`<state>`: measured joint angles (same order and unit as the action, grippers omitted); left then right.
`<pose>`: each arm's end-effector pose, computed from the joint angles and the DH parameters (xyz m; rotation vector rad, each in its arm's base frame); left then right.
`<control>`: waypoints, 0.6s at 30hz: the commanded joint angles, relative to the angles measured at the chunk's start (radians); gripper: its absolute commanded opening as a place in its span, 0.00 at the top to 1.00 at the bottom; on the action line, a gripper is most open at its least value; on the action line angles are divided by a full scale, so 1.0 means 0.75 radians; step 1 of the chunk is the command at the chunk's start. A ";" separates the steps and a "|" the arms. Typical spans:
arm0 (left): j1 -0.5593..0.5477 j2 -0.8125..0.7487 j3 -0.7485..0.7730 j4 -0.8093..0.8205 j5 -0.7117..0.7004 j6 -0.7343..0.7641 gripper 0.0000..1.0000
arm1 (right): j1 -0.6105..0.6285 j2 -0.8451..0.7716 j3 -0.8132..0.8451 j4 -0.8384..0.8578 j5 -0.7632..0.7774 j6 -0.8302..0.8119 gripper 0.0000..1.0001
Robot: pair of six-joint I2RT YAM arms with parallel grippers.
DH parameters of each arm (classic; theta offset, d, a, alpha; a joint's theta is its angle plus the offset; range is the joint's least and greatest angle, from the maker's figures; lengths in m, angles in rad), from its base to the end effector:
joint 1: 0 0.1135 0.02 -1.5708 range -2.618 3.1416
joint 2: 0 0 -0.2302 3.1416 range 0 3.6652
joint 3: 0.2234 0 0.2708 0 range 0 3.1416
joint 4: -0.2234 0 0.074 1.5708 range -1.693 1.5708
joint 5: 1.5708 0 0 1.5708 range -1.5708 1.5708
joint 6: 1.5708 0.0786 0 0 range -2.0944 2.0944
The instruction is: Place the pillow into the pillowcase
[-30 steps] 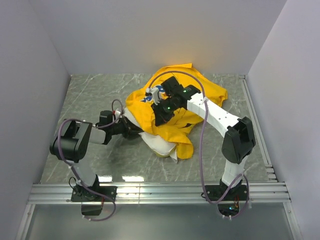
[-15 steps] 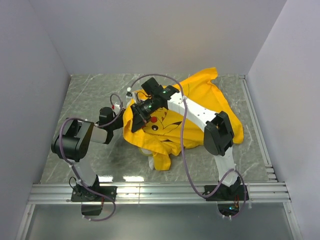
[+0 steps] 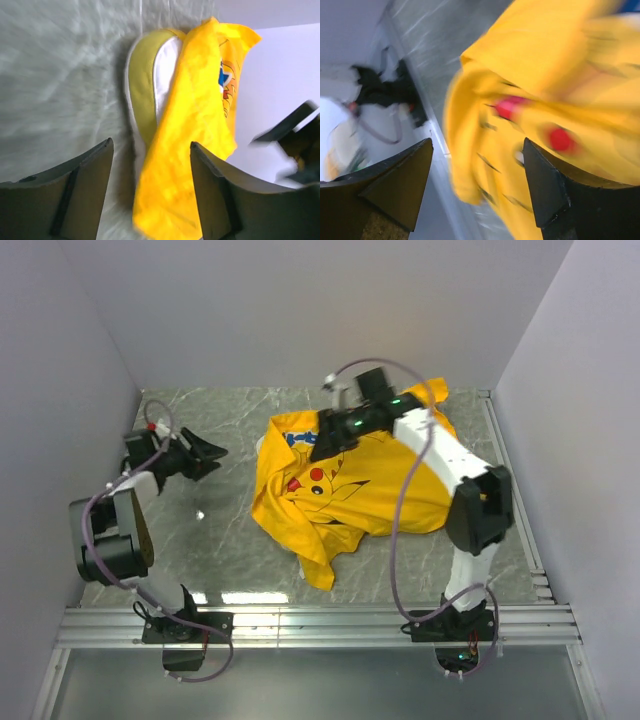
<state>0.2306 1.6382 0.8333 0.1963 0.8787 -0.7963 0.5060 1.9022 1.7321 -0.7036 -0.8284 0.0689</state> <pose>0.3679 0.0242 0.1234 -0.5918 2.1149 -1.2734 0.3629 0.2673 0.2481 -0.9001 2.2736 1.2668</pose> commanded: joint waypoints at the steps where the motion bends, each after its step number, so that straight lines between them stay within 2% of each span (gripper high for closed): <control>1: 0.093 -0.125 0.136 -0.552 0.125 0.529 0.32 | -0.139 -0.249 -0.035 -0.180 0.202 -0.299 0.20; 2: 0.095 -0.141 0.207 -0.647 0.115 0.627 0.31 | -0.157 -0.284 -0.132 -0.217 0.326 -0.355 0.20; 3: 0.059 -0.153 0.241 -0.729 0.113 0.814 0.30 | -0.163 -0.325 -0.202 -0.221 0.384 -0.449 0.20; 5: -0.023 -0.202 0.306 -0.966 0.082 0.977 0.28 | -0.163 -0.413 -0.400 -0.211 0.503 -0.507 0.21; 6: -0.157 -0.225 0.316 -1.042 0.056 1.176 0.28 | -0.165 -0.423 -0.454 -0.211 0.604 -0.527 0.21; 8: -0.347 -0.318 0.306 -1.112 -0.089 1.319 0.28 | -0.169 -0.411 -0.572 -0.181 0.707 -0.544 0.21; 9: -0.549 -0.357 0.292 -1.135 -0.134 1.477 0.28 | -0.190 -0.401 -0.603 -0.136 0.760 -0.536 0.21; 10: -0.656 -0.392 0.268 -1.143 -0.270 1.552 0.27 | -0.204 -0.358 -0.626 -0.105 0.785 -0.523 0.21; 11: -0.752 -0.451 0.257 -1.149 -0.326 1.621 0.27 | -0.216 -0.326 -0.636 -0.075 0.804 -0.515 0.21; 12: -0.934 -0.476 0.251 -1.166 -0.384 1.756 0.26 | -0.239 -0.287 -0.626 -0.072 0.826 -0.505 0.22; 14: -1.094 -0.531 0.249 -1.184 -0.535 1.871 0.25 | -0.257 -0.176 -0.571 -0.084 0.810 -0.470 0.24; 15: -1.214 -0.540 0.253 -1.200 -0.556 1.985 0.25 | -0.270 -0.146 -0.553 -0.107 0.794 -0.462 0.24; 18: -1.431 -0.517 0.274 -1.270 -0.660 2.147 0.25 | -0.300 -0.082 -0.489 -0.140 0.730 -0.429 0.26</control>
<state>-0.7418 1.2510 1.0306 -0.6548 0.5480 0.5449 0.3046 1.8397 1.3018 -0.7952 -0.3138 -0.2626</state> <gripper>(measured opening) 0.753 0.745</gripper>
